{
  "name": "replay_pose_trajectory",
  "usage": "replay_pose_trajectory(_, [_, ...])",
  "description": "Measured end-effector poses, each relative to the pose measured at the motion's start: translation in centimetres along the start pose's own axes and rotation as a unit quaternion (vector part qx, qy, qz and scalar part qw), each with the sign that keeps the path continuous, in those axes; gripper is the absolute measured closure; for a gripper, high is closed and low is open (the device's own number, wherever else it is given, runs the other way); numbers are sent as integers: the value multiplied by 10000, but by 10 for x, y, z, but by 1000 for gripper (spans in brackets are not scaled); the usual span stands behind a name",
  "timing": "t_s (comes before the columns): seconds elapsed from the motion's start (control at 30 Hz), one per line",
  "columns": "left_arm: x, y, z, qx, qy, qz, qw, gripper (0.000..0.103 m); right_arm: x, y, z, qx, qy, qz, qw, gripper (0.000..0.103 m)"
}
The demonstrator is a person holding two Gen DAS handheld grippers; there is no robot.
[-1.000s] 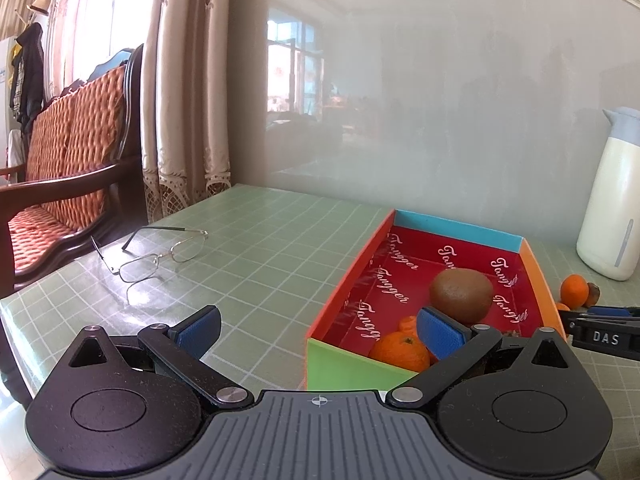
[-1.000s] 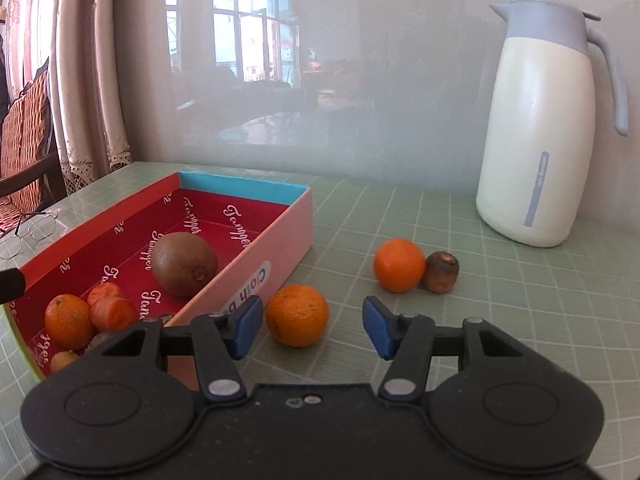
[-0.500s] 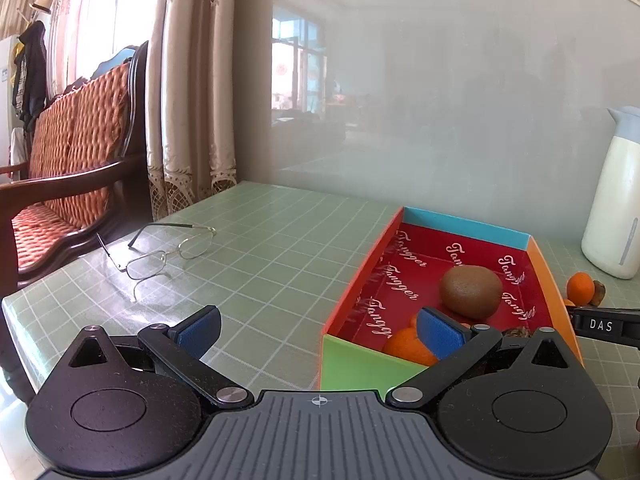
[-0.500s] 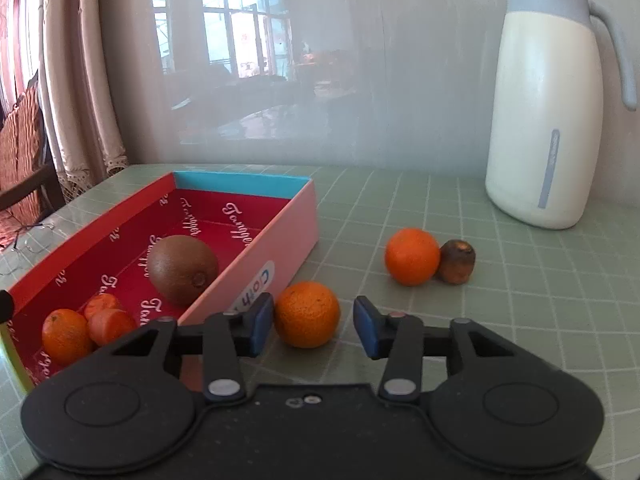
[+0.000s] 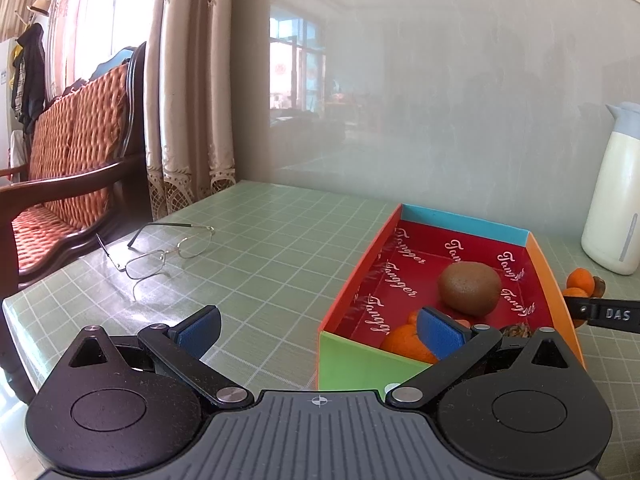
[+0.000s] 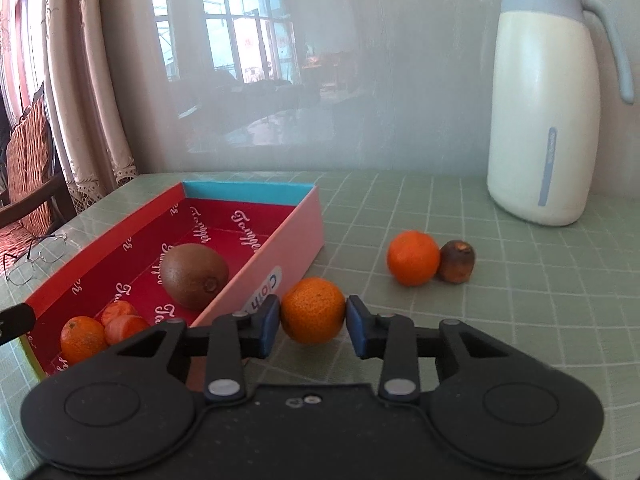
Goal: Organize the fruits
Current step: 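Carry the mandarin into the red box and open the right gripper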
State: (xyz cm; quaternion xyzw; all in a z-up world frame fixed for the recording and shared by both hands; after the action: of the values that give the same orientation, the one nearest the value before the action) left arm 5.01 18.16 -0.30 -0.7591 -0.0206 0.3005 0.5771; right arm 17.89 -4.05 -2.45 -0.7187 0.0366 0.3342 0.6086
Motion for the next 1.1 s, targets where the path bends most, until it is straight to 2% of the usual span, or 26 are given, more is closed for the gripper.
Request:
replay_pose_trajectory(0.4, [-2,-1,3,-23,-14,-49,10000,0,-38,-14,-13,-12,166,-404,9990,68])
replay_pose_trajectory(0.87, [-1,-2,12,-68,-79,-49,9999,0,-39,-28,48,-545,-306,-777,9950,68])
replay_pose_trajectory(1.1, [-1,-3,16,-58,-103,-46,9999,0,-28,-24,77,-820,-483,-667,9932,68])
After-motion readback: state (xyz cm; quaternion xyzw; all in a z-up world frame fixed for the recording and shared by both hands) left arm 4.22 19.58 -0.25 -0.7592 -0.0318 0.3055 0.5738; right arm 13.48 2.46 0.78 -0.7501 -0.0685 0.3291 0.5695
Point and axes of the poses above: each gripper's, at about its wrist camera, not at the fingertips, and x roughly the way its jaws point, z to its left, y to its underside, the point moved 3 cm from there along x, roughly the way its jaws point, and after that the axes turned 10 degrees about -x, right-handed, at the moved point
